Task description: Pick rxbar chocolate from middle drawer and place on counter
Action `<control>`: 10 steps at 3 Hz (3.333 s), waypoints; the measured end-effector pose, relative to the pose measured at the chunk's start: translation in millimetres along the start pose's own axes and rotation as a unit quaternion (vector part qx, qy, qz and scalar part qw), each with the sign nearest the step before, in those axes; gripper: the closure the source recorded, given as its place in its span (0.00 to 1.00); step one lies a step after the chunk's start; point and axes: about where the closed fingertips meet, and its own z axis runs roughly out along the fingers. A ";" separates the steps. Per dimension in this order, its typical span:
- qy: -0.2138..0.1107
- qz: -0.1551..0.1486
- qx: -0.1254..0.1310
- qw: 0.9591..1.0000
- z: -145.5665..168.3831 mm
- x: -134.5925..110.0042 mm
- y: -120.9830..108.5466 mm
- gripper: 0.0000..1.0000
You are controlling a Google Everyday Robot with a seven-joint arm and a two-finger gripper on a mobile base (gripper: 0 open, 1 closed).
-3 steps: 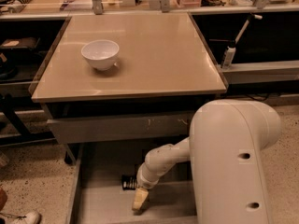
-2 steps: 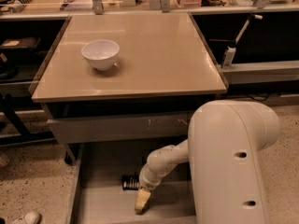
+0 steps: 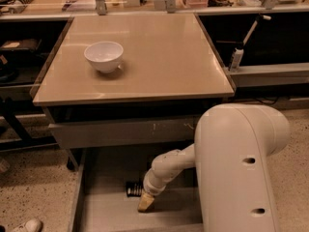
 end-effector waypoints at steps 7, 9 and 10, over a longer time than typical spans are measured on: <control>0.012 0.001 0.036 0.999 -53.5 -27.1 18.1 1.00; 0.006 0.021 0.103 0.994 -144.4 -39.9 42.4 1.00; 0.005 0.021 0.110 0.994 -154.0 -41.8 43.3 1.00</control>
Offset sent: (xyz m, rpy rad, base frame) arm 0.0000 0.0000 0.0000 0.0000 0.0000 0.0000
